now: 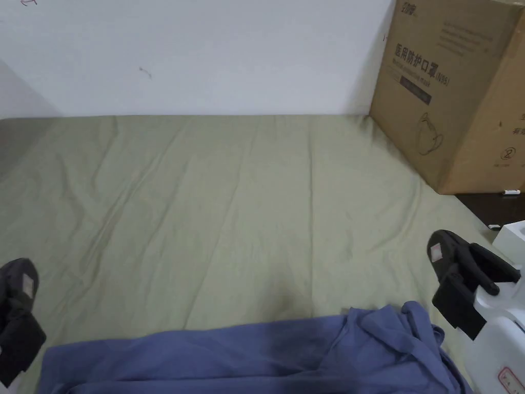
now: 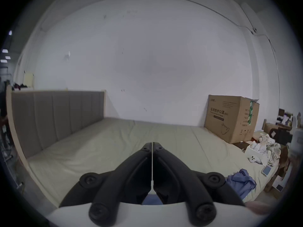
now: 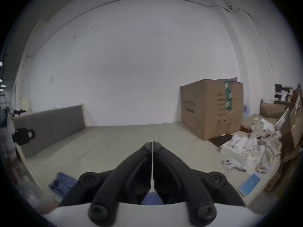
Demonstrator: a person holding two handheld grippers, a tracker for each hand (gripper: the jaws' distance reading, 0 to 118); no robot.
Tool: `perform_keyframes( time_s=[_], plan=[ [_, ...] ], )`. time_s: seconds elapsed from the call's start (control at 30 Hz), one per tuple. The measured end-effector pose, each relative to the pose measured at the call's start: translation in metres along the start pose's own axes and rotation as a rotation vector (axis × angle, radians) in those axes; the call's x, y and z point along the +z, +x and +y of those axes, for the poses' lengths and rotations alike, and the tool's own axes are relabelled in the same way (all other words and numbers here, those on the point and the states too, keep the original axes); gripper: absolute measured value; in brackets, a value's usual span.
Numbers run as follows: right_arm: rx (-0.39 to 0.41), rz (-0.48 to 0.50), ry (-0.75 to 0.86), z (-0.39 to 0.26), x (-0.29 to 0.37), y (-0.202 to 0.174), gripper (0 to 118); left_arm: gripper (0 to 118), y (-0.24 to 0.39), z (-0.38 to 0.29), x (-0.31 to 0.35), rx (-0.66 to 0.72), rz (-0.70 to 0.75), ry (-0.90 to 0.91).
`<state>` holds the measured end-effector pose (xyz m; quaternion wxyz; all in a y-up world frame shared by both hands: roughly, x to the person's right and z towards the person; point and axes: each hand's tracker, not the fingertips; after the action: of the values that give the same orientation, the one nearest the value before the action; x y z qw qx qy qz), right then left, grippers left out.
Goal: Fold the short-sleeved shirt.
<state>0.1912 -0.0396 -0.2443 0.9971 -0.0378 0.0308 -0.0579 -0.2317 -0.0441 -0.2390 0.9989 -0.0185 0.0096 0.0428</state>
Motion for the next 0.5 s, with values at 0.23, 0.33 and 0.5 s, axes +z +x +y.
perform_keyframes(
  time_s=[0.23, 0.33, 0.5],
  plan=[
    [0.013, 0.048, -0.135, 0.016, 0.009, -0.006, 1, 0, -0.101, -0.007, -0.06, 0.329, -0.223, -0.586],
    [0.018, 0.066, -0.244, 0.011, 0.001, -0.012, 1, 0, -0.169, -0.064, -0.104, 0.685, -0.361, -0.96],
    [-0.005, 0.092, -0.361, -0.001, -0.02, -0.029, 1, 114, -0.22, -0.142, -0.12, 0.908, -0.411, -1.01]
  ],
)
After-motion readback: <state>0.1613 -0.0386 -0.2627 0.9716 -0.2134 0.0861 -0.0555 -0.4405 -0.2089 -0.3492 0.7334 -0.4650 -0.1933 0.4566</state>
